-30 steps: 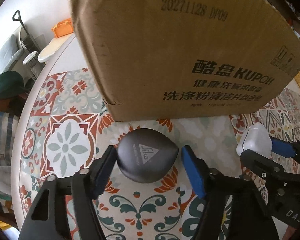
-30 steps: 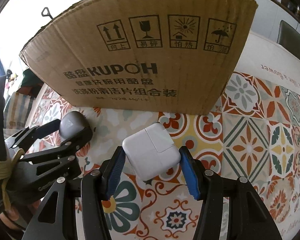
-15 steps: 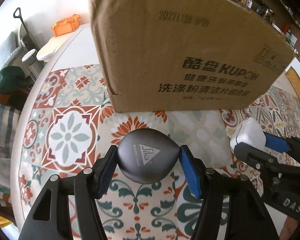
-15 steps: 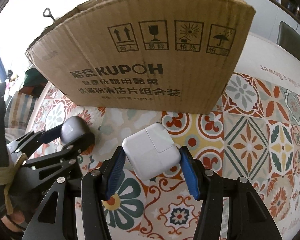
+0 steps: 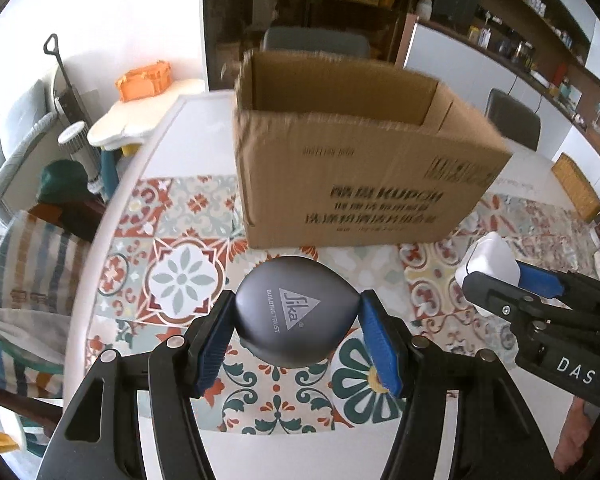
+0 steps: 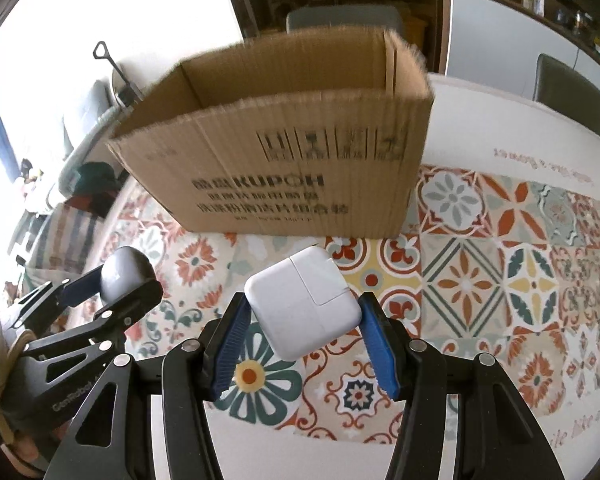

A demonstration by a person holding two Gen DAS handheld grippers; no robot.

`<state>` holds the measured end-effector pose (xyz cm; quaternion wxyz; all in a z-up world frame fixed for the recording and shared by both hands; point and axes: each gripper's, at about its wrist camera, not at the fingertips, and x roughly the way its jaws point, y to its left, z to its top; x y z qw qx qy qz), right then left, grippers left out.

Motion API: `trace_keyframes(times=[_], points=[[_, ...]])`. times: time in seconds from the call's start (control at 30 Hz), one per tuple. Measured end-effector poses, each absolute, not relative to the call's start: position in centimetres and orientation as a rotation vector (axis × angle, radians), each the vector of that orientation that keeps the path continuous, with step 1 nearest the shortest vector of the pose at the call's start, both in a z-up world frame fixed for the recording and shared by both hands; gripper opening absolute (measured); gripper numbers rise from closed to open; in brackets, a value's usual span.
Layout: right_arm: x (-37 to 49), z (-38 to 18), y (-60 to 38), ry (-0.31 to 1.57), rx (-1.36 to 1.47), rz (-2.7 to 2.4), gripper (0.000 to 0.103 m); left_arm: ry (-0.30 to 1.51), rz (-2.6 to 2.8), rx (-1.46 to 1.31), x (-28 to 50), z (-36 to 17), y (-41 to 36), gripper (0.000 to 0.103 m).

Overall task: Organize rigid objects
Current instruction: 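Carry the grey device and white adapter over the box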

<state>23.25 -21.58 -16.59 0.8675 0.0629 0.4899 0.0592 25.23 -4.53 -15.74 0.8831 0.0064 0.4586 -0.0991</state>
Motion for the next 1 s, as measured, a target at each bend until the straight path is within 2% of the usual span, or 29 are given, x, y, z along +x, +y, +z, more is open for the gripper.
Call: trace_keyframes(times=[0.5,1.0], points=[[20.0,-7.3,-21.8,0.82,0.123,0.139,0.055,0.76,-0.231,-0.005,22.8,-6.5,-4.5,0.062],[19.3,-1.8,-21.4,0.659,0.107,0.152,0.055,0.643,-0.247,-0.005,23.5,-1.7,-4.4,0.062]])
